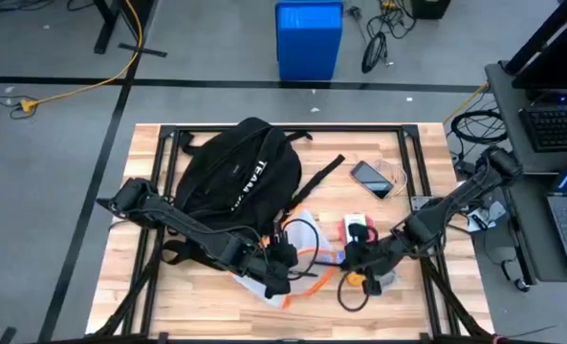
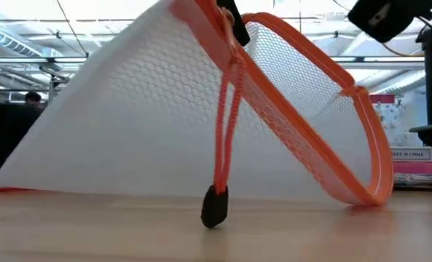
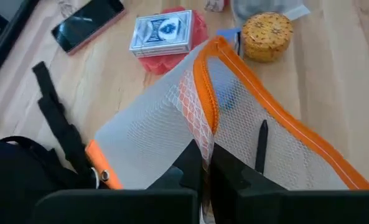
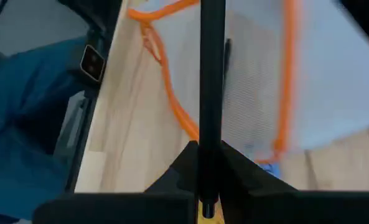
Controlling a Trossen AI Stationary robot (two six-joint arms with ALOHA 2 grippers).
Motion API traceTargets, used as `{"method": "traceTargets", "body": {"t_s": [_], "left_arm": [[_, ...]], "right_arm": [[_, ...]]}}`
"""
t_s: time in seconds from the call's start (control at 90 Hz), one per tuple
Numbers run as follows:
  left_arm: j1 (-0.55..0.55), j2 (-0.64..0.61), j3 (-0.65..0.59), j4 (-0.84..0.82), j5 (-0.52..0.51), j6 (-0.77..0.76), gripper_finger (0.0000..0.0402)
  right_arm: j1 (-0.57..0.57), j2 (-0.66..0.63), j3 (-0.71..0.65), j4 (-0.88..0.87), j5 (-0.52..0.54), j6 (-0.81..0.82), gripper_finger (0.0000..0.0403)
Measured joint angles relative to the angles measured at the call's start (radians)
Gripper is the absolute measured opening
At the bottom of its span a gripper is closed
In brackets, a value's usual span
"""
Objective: Unpack backpack
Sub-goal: Put the black pen into the orange zip bag
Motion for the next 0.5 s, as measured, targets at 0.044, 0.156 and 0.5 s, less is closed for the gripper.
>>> {"method": "traceTargets", "body": {"t_s": [0.044,0.156,0.5], "left_arm": [[0.0,0.0,0.0,0.0,-0.016,0.0,0.0],[0.004,0.0,0.0,0.0,-0.039,-0.03,0.0],[0.012,0.0,0.0,0.024,-0.043,-0.052,0.0]], "right_arm": [[0.001,0.028,0.0,0.009,-0.002,0.006,0.0012],[-0.014,0.117,0.0,0.007,-0.066,0.065,0.0012],[-0.157,0.288,0.0,0.073,-0.154,0.204,0.0014]]}}
